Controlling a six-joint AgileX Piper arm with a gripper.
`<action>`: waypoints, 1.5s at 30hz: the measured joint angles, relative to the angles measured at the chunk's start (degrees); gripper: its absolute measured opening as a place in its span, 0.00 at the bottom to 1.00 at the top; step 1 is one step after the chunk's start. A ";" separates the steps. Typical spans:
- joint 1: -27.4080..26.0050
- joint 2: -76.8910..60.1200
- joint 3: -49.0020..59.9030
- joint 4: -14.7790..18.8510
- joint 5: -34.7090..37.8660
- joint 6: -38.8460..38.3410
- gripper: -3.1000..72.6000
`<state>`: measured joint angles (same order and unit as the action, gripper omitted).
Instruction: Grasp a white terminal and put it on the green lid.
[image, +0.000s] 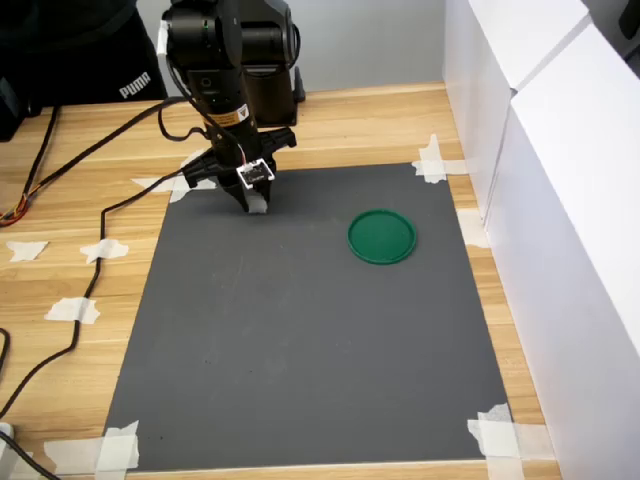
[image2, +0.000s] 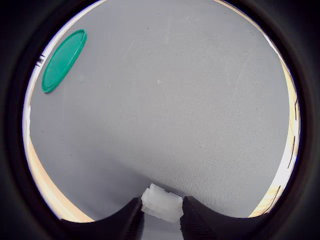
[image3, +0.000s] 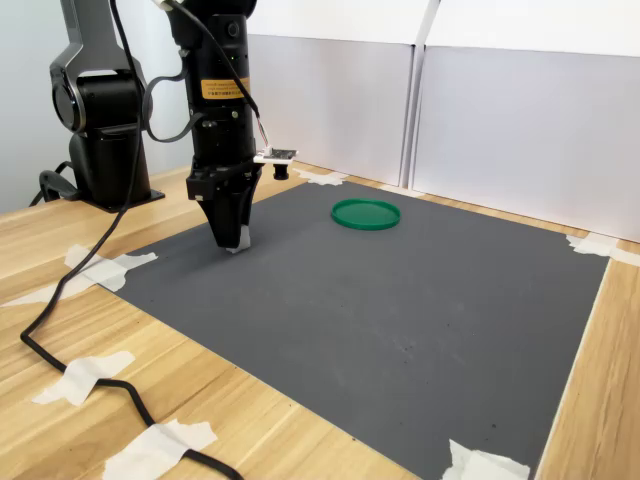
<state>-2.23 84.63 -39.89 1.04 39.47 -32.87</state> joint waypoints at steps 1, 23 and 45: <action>0.00 -0.11 0.00 0.00 0.07 0.00 0.41; 17.46 -4.83 -23.54 1.79 18.77 1.05 0.41; 30.40 9.82 -23.59 -0.56 14.23 5.94 0.41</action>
<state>28.17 94.44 -63.48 0.48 53.71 -26.93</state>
